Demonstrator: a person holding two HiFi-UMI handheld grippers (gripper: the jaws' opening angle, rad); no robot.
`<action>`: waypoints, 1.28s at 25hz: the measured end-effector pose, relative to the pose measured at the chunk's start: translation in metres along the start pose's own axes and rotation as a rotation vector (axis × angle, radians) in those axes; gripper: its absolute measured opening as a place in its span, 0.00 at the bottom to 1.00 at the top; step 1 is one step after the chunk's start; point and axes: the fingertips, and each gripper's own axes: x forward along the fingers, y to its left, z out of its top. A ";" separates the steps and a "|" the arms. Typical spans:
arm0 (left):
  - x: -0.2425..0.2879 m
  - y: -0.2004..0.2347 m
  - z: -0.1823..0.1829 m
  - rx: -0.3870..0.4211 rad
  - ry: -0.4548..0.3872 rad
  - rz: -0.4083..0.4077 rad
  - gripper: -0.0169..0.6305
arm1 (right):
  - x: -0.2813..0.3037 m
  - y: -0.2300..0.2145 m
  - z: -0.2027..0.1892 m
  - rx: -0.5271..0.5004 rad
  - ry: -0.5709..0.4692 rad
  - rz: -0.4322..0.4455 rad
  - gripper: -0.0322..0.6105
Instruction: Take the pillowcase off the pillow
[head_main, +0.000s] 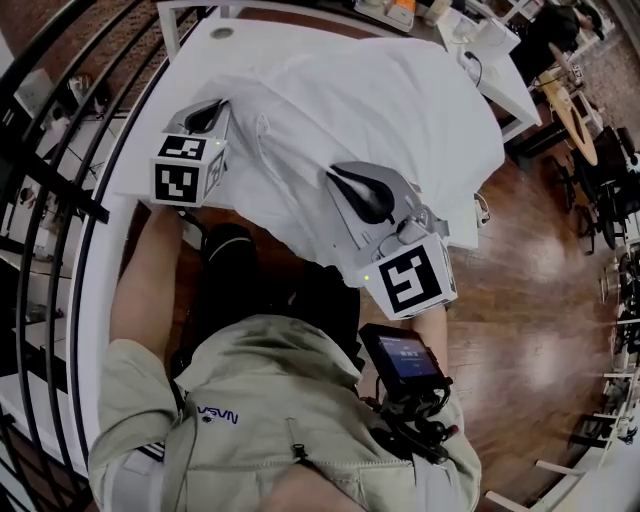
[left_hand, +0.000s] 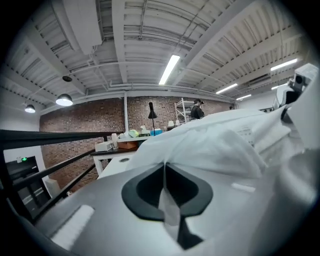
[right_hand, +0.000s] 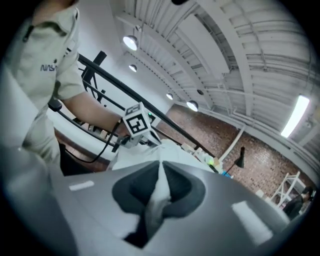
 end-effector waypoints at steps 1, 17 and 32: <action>0.005 0.001 -0.001 0.021 0.015 0.007 0.04 | -0.007 -0.001 -0.001 -0.004 -0.025 0.014 0.07; 0.068 0.005 0.007 0.054 0.133 -0.052 0.04 | -0.104 0.021 -0.021 0.321 -0.252 0.192 0.07; -0.038 0.030 0.033 -0.204 -0.183 -0.081 0.23 | -0.038 0.010 -0.003 0.321 -0.266 0.061 0.13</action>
